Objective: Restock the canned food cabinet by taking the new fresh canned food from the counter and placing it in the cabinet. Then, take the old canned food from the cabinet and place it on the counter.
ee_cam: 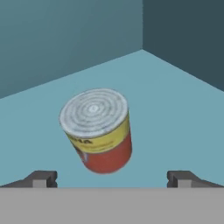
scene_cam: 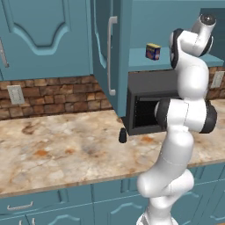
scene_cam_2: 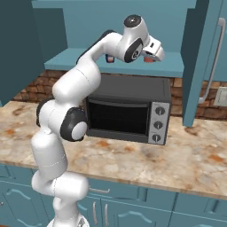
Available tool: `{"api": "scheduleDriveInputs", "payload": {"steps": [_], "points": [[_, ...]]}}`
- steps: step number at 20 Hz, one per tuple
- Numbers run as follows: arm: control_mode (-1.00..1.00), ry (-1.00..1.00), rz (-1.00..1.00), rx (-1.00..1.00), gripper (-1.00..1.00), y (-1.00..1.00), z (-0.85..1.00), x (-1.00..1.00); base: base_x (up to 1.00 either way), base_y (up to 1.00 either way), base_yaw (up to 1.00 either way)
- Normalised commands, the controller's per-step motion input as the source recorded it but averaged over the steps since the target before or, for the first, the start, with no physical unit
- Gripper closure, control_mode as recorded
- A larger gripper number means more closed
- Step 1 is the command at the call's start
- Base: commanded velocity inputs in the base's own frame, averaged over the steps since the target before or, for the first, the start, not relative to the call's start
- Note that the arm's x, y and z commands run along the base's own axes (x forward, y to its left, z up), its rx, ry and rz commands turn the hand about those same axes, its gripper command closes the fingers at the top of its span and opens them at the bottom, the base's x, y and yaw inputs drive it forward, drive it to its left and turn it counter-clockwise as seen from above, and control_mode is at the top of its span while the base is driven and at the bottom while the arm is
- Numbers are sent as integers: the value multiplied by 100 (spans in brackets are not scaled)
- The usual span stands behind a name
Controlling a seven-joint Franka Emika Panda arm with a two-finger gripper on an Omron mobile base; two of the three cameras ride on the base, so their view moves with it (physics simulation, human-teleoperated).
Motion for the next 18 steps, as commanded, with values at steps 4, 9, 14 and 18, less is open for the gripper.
{"api": "scheduleDriveInputs", "payload": {"steps": [4, 9, 14, 18], "points": [[-100, 4, 0, 0, -100, -4, 0, 36, 0, 0, 0], [-100, 4, 0, 0, -100, 0, -6, 45, 0, 0, 0], [-100, 2, 0, 0, 100, -11, -10, 22, 0, 0, 0], [-100, 0, 0, 0, 100, -2, 0, 1, 0, 0, 0]]}}
